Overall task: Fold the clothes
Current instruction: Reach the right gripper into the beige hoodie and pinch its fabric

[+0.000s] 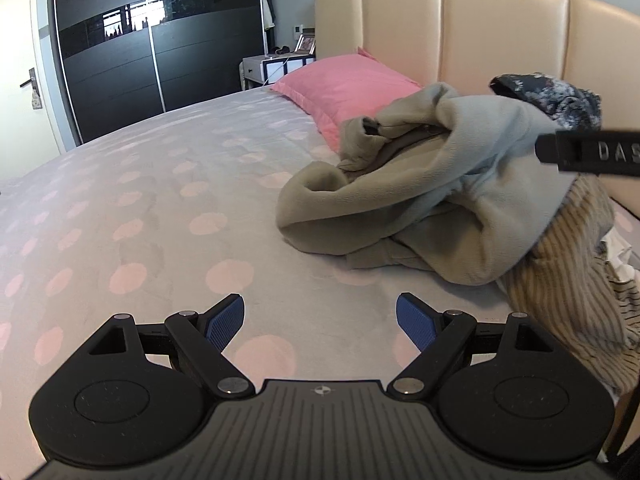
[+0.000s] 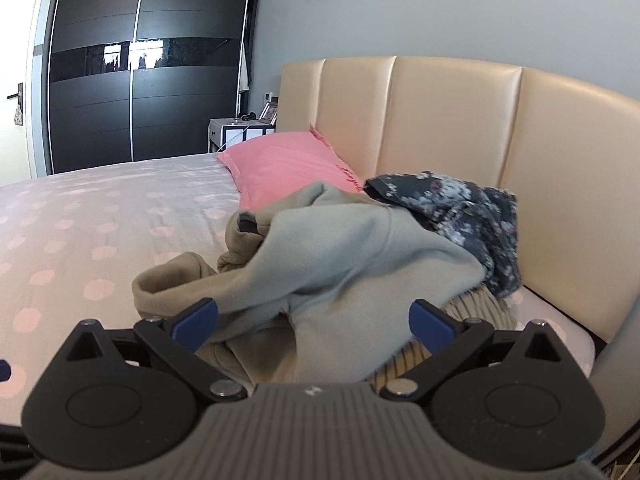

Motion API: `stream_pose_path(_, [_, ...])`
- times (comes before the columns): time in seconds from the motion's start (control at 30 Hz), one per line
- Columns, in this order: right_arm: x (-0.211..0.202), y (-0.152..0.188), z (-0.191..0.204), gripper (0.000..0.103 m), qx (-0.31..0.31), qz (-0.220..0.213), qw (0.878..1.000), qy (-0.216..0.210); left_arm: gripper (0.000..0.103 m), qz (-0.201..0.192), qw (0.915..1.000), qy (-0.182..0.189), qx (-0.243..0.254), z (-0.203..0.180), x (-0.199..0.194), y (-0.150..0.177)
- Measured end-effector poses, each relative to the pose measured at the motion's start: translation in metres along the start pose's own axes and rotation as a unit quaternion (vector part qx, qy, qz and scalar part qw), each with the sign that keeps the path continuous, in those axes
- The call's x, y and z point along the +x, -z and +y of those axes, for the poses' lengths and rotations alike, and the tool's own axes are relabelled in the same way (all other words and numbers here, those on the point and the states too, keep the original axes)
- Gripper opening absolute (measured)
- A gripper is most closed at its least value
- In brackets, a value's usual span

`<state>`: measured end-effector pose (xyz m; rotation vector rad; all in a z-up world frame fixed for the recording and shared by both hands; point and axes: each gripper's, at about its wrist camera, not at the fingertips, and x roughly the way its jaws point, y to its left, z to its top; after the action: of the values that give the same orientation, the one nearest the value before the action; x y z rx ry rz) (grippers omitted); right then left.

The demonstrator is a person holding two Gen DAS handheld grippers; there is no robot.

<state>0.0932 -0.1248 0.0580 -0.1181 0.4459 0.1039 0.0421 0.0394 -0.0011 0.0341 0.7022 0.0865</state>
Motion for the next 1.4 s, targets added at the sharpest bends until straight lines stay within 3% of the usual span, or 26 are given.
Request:
stream_pose_path(0.27, [0.082, -0.021, 0.024, 0.102, 0.028, 0.036, 0.999, -0.006, 0.084, 0.027, 0.9993, -0.025, 0.0, 0.029, 0.048, -0.014])
stream_pose_path(0.47, [0.144, -0.022, 0.019, 0.101, 0.053, 0.075, 0.995, 0.038, 0.084, 0.048, 0.9983, -0.034, -0.001, 0.044, 0.081, -0.017])
stream_pose_path(0.53, [0.157, -0.021, 0.01, 0.088, 0.071, 0.094, 0.993, 0.03, 0.084, 0.05, 0.998, -0.037, -0.001, 0.047, 0.086, -0.016])
stream_pose_path(0.6, [0.166, -0.019, 0.0, 0.035, 0.098, 0.108, 0.989, 0.001, 0.084, 0.052, 0.9978, -0.041, -0.001, 0.05, 0.092, -0.016])
stream_pose_path(0.67, [0.168, -0.016, -0.006, 0.025, 0.123, 0.113, 0.986, -0.024, 0.084, 0.055, 0.9975, -0.044, -0.007, 0.053, 0.093, -0.016])
stream_pose_path(0.8, [0.148, -0.019, 0.01, 0.017, 0.055, 0.081, 0.995, -0.032, 0.084, 0.053, 0.9976, -0.043, -0.009, 0.057, 0.082, -0.016])
stream_pose_path(0.93, [0.111, -0.029, 0.024, 0.016, 0.037, 0.056, 0.997, -0.042, 0.084, 0.046, 0.9969, -0.062, -0.013, 0.063, 0.059, -0.016])
stream_pose_path(1.0, [0.085, -0.035, 0.032, 0.014, 0.026, 0.039, 0.997, -0.06, 0.084, 0.042, 0.9963, -0.072, -0.018, 0.068, 0.044, -0.016])
stream_pose_path(1.03, [0.071, -0.038, 0.038, 0.004, 0.015, 0.027, 0.997, -0.072, 0.084, 0.039, 0.996, -0.078, -0.019, 0.071, 0.034, -0.017])
stream_pose_path(1.1, [0.043, -0.041, 0.051, 0.005, -0.003, 0.008, 0.996, -0.092, 0.084, 0.032, 0.9953, -0.088, -0.022, 0.077, 0.016, -0.017])
stream_pose_path(1.17, [0.015, -0.04, 0.06, 0.0, 0.013, 0.02, 0.98, -0.2, 0.084, 0.023, 0.9947, -0.097, -0.023, 0.083, -0.005, -0.018])
stream_pose_path(1.3, [-0.056, -0.035, 0.111, 0.0, -0.031, -0.014, 0.969, -0.246, 0.084, 0.005, 0.992, -0.123, -0.026, 0.094, -0.046, -0.018])
stream_pose_path(1.4, [-0.078, -0.036, 0.121, 0.0, -0.027, -0.029, 0.969, -0.243, 0.084, -0.002, 0.9904, -0.135, -0.032, 0.103, -0.069, -0.017])
